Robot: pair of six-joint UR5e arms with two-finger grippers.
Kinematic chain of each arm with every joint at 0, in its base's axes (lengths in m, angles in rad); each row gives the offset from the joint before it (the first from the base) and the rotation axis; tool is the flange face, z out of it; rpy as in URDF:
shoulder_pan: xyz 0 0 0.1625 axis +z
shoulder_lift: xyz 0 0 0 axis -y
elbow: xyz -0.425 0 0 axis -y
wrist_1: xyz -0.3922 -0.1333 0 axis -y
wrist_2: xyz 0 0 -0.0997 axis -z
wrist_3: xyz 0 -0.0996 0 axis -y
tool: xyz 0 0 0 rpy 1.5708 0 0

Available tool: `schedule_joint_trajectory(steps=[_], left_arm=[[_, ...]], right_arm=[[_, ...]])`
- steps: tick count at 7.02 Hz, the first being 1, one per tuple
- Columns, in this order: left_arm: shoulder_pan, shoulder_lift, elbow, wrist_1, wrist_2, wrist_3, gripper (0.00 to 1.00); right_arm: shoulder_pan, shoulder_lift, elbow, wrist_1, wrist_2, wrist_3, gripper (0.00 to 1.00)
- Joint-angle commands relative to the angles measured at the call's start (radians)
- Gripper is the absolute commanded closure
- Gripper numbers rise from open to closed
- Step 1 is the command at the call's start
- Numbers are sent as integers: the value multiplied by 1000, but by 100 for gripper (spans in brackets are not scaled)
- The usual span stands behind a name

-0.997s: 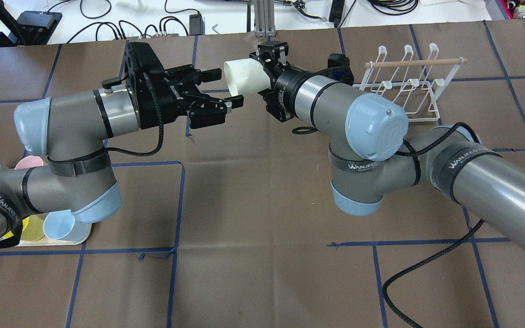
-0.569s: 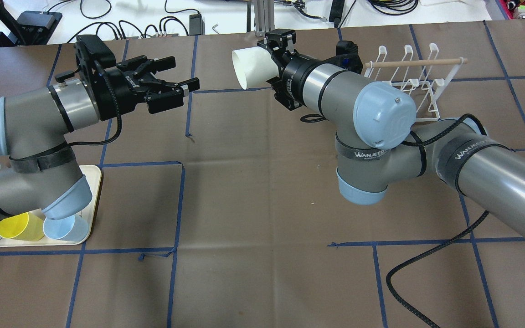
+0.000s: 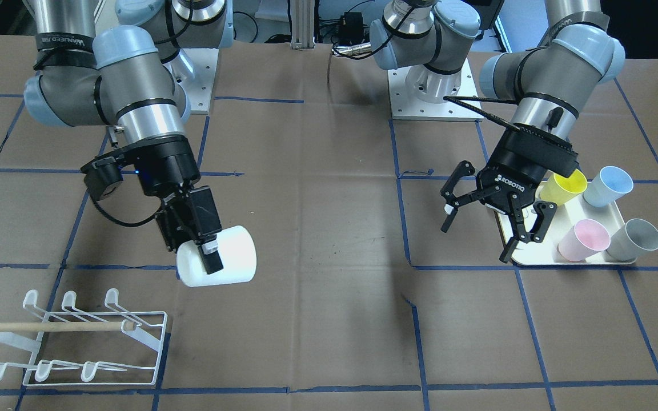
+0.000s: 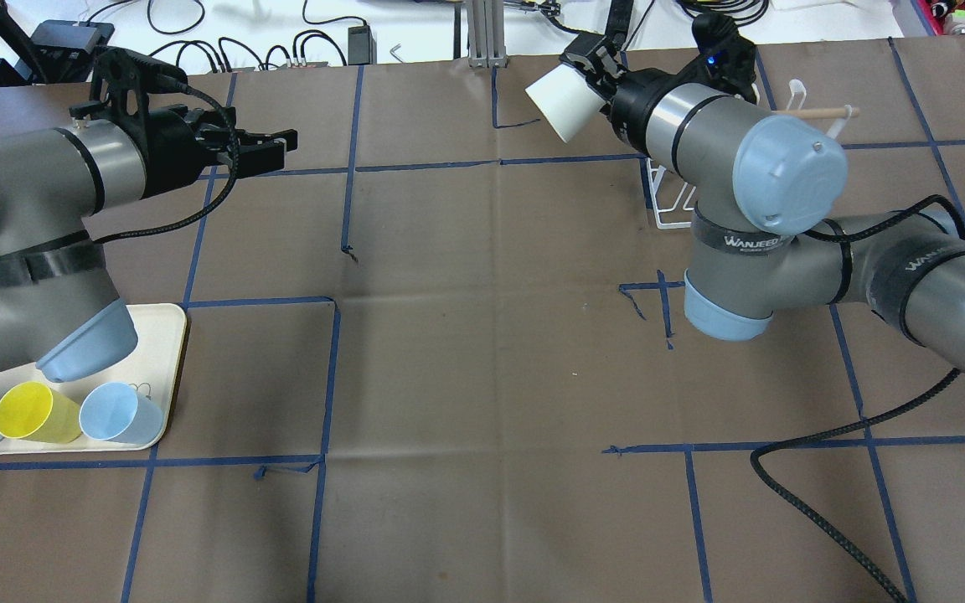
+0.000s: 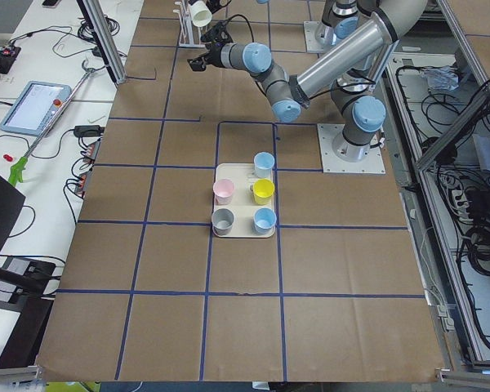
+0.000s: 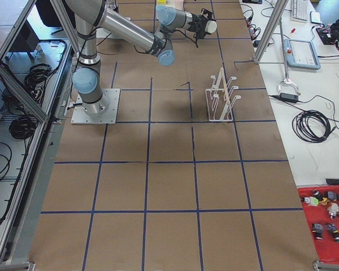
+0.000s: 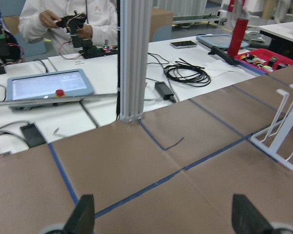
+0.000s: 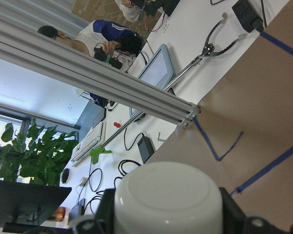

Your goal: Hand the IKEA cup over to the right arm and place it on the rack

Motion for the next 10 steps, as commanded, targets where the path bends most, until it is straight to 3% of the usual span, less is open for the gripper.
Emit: schedule_joint_trajectory(steps=[1, 3, 5, 7, 10], left_arm=[[-55, 19, 171, -433, 341, -2, 1], [-121, 21, 299, -782, 543, -69, 1], [-173, 24, 429, -1052, 566, -296, 1], [-238, 34, 465, -1112, 582, -422, 1], [-253, 89, 418, -1113, 613, -431, 1]], right_arm=[[-101, 33, -4, -1, 0, -347, 73], [-143, 48, -30, -6, -1, -504, 73], [-146, 105, -115, -6, -6, -659, 73], [-152, 151, -166, -7, -34, -796, 73], [-195, 232, -254, -15, -35, -952, 72]])
